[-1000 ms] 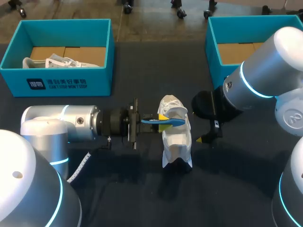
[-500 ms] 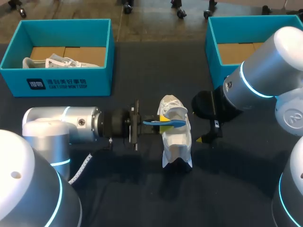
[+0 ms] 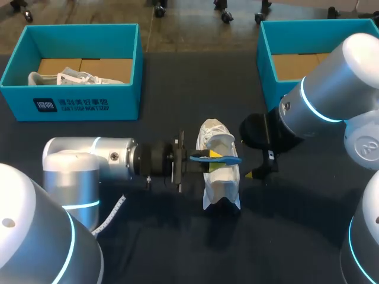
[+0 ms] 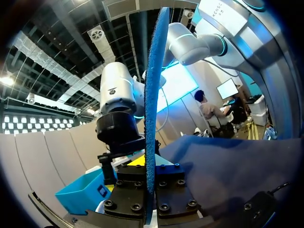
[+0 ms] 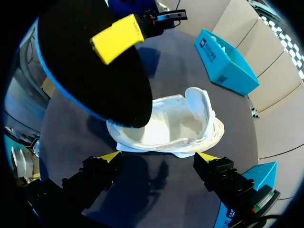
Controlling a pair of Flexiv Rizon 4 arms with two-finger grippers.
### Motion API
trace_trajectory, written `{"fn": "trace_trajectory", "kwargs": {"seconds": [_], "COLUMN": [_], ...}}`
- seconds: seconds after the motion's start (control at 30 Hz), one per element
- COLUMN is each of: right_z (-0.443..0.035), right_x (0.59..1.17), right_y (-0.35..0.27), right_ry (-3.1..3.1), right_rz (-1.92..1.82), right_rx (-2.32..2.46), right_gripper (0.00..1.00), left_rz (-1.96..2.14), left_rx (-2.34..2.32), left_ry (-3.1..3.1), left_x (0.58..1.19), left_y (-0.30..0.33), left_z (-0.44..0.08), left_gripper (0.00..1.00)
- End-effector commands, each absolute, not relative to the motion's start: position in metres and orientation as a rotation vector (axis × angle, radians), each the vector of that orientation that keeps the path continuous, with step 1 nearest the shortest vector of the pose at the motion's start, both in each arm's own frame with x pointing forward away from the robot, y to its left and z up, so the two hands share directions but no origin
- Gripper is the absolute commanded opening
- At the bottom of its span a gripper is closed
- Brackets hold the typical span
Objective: Take the shoe out of the shoebox, open the shoe tongue, remove and reinsert the insole, then place the shoe into the shoebox
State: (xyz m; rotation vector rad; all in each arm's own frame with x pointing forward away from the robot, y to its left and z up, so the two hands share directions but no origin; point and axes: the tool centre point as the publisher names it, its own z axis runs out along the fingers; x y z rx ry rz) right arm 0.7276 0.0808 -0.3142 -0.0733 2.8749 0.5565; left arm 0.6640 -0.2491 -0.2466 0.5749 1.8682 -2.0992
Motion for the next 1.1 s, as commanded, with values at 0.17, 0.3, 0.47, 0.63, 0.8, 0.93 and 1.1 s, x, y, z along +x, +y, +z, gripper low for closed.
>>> {"fn": "trace_trajectory", "kwargs": {"seconds": [0.17, 0.3, 0.47, 0.63, 0.8, 0.93, 1.1], "right_z": [-0.315, -0.315, -0.315, -0.315, -0.315, -0.315, -0.315], "right_x": [0.727, 0.727, 0.727, 0.727, 0.727, 0.727, 0.727], "right_y": [0.081, 0.081, 0.081, 0.081, 0.081, 0.081, 0.081], "right_ry": [2.872, 2.872, 2.872, 2.872, 2.872, 2.872, 2.872], "right_rz": [0.557, 0.557, 0.557, 0.557, 0.557, 0.557, 0.557], "right_rx": [-0.073, -0.073, -0.073, -0.073, -0.073, -0.073, -0.073], "right_gripper": [1.00, 1.00, 1.00, 1.00, 1.00, 1.00, 1.00], "left_rz": [-2.089, -2.068, -2.065, -2.027, -2.017, -2.004, -1.995], "left_rx": [0.567, 0.566, 0.563, 0.569, 0.559, 0.558, 0.555], "left_ry": [1.887, 1.906, 1.903, 1.914, 1.899, 1.895, 1.897], "left_x": [0.662, 0.660, 0.661, 0.666, 0.672, 0.676, 0.682], "left_y": [-0.259, -0.262, -0.262, -0.262, -0.264, -0.266, -0.268], "left_z": [-0.259, -0.267, -0.275, -0.282, -0.288, -0.292, -0.298], "left_gripper": [0.00, 0.00, 0.00, 0.00, 0.00, 0.00, 0.00]}}
